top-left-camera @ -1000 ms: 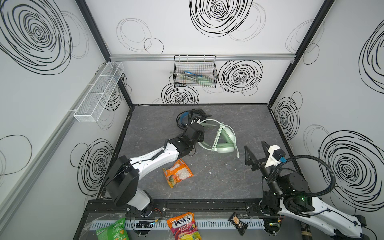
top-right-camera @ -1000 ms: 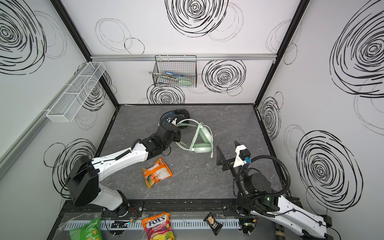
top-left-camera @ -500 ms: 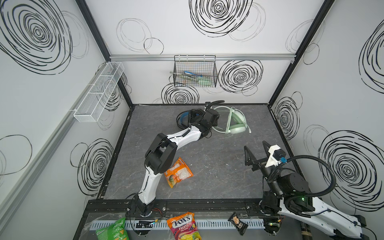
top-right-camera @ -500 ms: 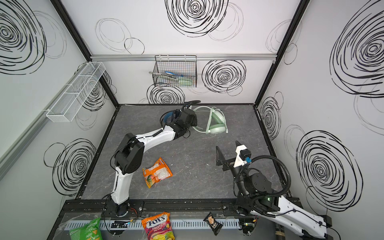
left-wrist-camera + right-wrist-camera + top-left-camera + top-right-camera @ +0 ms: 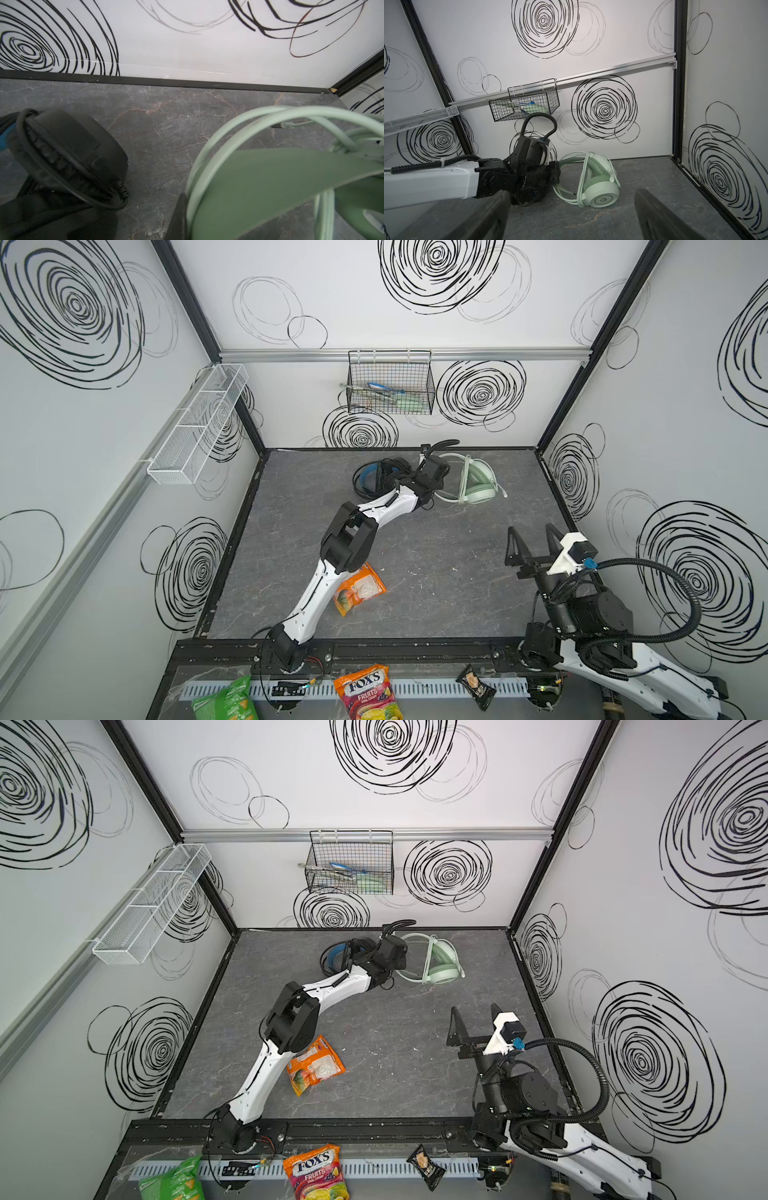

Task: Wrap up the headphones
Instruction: 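Carry the wrapped headset farther away and set it down with the left gripper, then open the left gripper and withdraw it from the pale green headset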

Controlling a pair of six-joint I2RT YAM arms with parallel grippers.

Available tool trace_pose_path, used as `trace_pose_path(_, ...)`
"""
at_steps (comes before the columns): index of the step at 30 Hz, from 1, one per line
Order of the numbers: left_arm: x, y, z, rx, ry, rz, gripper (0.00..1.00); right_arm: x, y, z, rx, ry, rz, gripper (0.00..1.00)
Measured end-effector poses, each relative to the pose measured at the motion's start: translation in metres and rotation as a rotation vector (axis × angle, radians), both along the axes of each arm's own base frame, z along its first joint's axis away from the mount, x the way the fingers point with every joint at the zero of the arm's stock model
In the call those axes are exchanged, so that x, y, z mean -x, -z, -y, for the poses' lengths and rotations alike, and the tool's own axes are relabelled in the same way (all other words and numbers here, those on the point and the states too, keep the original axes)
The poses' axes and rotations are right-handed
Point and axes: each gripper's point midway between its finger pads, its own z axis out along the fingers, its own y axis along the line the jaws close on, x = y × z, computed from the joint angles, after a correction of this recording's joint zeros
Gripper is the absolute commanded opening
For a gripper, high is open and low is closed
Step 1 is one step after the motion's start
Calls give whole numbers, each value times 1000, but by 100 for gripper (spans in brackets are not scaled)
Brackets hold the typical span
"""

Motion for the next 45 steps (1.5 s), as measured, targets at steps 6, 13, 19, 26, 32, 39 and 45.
trace_pose_path(6, 0, 27, -6, 8, -25, -57, 0, -1, 0, 3, -2, 13, 0, 97)
trace_pose_path(13, -11, 54, -20, 40, -76, -107, 8, -2, -1, 6, -2, 29, 6, 97)
trace_pose_path(19, -20, 52, -22, 103, -101, -126, 24, -3, -3, 7, 0, 35, 15, 97)
trace_pose_path(26, -23, 44, -16, 166, -99, -128, 31, -3, -4, 7, -4, 27, 20, 98)
trace_pose_path(32, -21, 45, -12, 172, -92, -133, 46, 1, -8, 13, -39, 24, 36, 97)
trace_pose_path(39, -21, 42, -10, 168, -88, -121, 56, 1, -7, 13, -40, 23, 36, 97)
trace_pose_path(45, -20, 38, -7, 147, -79, -105, 67, 1, -6, 12, -37, 23, 34, 97)
